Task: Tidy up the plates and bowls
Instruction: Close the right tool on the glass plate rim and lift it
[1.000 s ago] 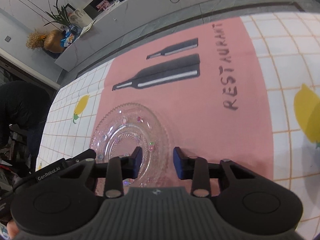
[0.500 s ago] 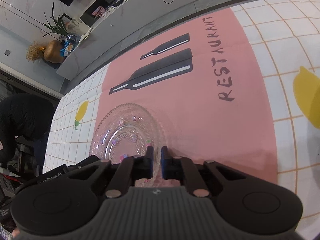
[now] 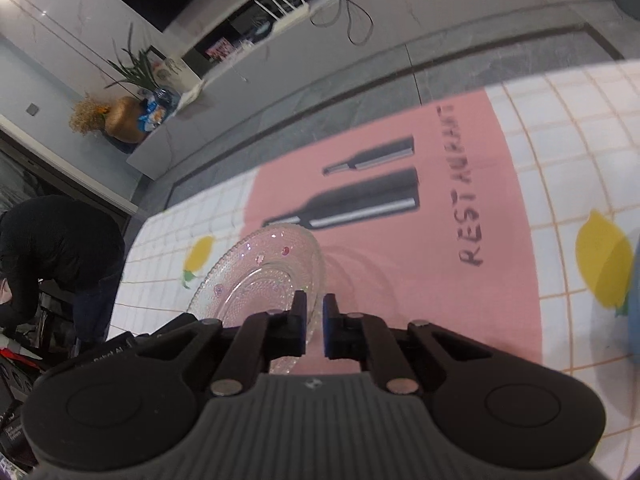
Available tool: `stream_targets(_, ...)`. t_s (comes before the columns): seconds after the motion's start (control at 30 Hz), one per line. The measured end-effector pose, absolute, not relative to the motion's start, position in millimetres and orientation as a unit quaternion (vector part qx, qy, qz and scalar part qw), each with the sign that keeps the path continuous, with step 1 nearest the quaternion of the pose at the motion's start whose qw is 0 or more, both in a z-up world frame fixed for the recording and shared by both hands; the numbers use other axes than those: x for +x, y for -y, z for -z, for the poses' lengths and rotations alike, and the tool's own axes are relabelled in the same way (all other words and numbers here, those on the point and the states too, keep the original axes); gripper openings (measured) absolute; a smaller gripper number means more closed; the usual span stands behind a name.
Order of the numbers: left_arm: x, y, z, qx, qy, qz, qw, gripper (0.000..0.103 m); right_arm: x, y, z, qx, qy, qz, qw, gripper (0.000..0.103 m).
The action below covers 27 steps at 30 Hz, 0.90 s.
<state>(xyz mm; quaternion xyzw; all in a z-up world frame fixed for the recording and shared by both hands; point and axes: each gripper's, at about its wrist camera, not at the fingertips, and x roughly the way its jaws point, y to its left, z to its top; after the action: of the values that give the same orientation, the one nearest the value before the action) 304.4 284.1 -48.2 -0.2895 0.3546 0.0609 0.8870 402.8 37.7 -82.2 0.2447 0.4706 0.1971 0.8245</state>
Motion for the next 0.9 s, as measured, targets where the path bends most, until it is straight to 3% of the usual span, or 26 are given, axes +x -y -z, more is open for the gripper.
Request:
stream_targets(0.57, 227.8, -207.1, -3.3, -0.28, -0.368, -0.02, 0.886, 0.012, 291.1, 45.9, 9.3, 0.273, -0.404, -0.182, 0.854, 0.005)
stream_targets(0.9, 150.6, -161.5, 1.3, -0.277, -0.373, 0.019, 0.885, 0.011, 193.3, 107.4, 15.0, 0.28, -0.369, -0.183, 0.867, 0.005)
